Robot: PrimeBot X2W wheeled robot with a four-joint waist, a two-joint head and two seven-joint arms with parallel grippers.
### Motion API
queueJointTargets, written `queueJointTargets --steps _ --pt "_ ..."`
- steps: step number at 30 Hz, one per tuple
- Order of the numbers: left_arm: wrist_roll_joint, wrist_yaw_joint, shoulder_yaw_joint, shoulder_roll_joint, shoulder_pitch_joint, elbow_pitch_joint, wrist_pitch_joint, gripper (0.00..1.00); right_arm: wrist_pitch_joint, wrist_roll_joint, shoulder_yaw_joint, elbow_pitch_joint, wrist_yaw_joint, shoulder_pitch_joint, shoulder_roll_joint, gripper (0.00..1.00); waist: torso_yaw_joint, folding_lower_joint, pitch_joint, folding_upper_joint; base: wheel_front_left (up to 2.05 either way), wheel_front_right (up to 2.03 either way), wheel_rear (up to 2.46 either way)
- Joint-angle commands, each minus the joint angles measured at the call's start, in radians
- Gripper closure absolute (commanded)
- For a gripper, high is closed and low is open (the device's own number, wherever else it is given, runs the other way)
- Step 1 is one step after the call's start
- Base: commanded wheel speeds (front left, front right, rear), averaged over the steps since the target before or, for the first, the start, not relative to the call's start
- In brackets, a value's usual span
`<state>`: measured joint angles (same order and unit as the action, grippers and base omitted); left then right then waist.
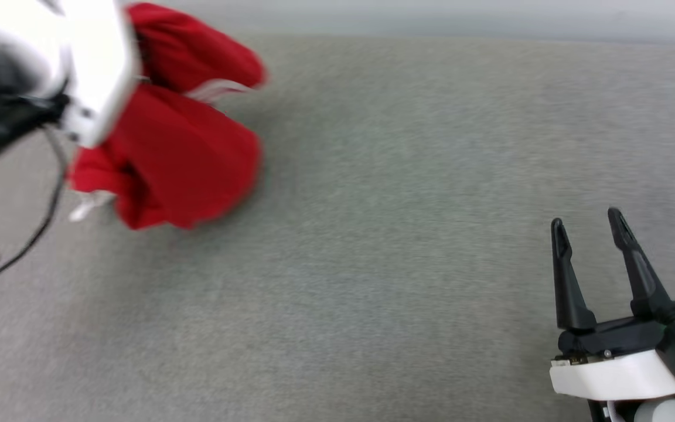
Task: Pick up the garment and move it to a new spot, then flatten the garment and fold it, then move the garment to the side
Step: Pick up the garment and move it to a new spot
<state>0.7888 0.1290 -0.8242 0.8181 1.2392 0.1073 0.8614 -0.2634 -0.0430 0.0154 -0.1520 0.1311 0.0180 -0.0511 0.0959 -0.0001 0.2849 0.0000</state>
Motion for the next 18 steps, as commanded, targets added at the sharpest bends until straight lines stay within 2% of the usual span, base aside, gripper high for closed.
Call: queueJointTargets --steps 1,3,8,15,16,18 --pt "0.005 -0.001 -0.032 -0.022 0.028 -0.025 0.005 1.0 -0.002 -0.01 0.003 0.006 -0.001 -0.011 0.002 0.0 -0.057 0.0001 -0.048 0.0 0.0 0.0 0.0" --pt "0.012 -0.001 -0.052 -0.039 0.037 -0.037 0.006 1.0 -0.002 -0.014 0.003 0.008 -0.001 -0.016 0.002 0.0 -0.071 0.0001 -0.055 0.0 0.0 0.0 0.0" --pt "0.034 -0.001 -0.143 -0.127 0.083 -0.064 -0.007 1.0 -0.002 -0.031 0.011 0.013 -0.001 -0.023 0.002 0.0 -0.146 0.0001 -0.072 0.0 0.0 0.0 0.0" --pt "0.065 -0.001 -0.257 -0.27 0.104 -0.005 -0.067 1.0 -0.002 -0.058 0.011 0.012 -0.001 -0.002 0.002 0.0 -0.262 0.0001 -0.027 0.0 0.0 0.0 0.0" --pt "0.074 -0.001 -0.293 -0.312 0.099 0.022 -0.093 1.0 -0.002 -0.063 0.011 0.011 -0.001 0.006 0.002 0.0 -0.288 0.0001 -0.005 0.0 0.0 0.0 0.0" --pt "0.095 -0.001 -0.33 -0.352 0.08 0.053 -0.124 1.0 -0.002 -0.069 0.011 0.011 -0.001 0.01 0.002 0.0 -0.311 0.0001 0.017 0.0 0.0 0.0 0.0"
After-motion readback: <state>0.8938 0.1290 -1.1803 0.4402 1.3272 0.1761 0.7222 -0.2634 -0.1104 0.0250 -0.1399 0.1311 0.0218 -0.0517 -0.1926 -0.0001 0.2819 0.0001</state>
